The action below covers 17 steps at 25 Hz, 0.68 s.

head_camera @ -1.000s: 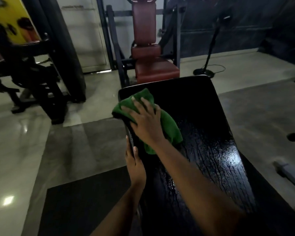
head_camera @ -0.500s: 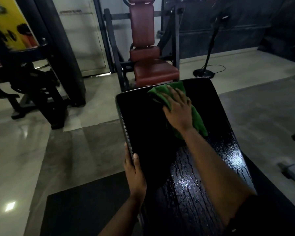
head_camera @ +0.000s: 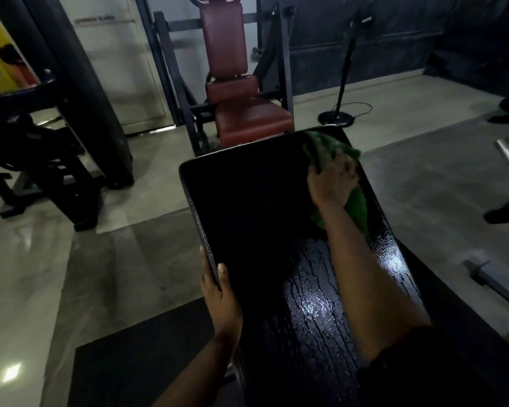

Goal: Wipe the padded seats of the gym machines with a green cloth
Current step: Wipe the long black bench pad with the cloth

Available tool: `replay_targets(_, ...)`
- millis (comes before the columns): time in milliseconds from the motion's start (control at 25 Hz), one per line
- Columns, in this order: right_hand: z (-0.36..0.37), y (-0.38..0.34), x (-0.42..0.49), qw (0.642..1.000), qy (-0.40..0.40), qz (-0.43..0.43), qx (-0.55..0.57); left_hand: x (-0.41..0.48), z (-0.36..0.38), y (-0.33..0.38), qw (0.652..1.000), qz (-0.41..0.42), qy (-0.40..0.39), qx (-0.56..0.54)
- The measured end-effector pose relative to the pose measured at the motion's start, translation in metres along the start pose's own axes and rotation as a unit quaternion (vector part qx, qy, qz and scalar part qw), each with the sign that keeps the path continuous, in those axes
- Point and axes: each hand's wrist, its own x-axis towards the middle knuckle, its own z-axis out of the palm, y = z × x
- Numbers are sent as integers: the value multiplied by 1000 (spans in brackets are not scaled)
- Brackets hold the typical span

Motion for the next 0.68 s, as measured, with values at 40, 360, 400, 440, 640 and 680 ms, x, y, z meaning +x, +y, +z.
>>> replay_targets(40, 7, -15, -31, 999, -9, -37, -11, 0, 0, 1, 1000, 3, 0, 3)
replay_targets(360, 34, -7, -148, 976, -21, -216, -31, 3, -2, -3, 1000, -10, 6, 17)
replay_targets(400, 32, 7, -139, 982, -18, -183, -36, 2, -1, -3, 1000, -6, 9, 15)
replay_targets(440, 29, 21, -132, 989, -10, -141, -35, 2, -1, -2, 1000, 3, 10, 10)
replay_targets(640, 6, 91, -101, 994, 2, 110, 8, 1, 1, -2, 1000, 5, 16, 6)
replay_targets(680, 3, 89, -98, 988, 3, 153, 19, 1, 1, -1, 1000, -2, 16, 3)
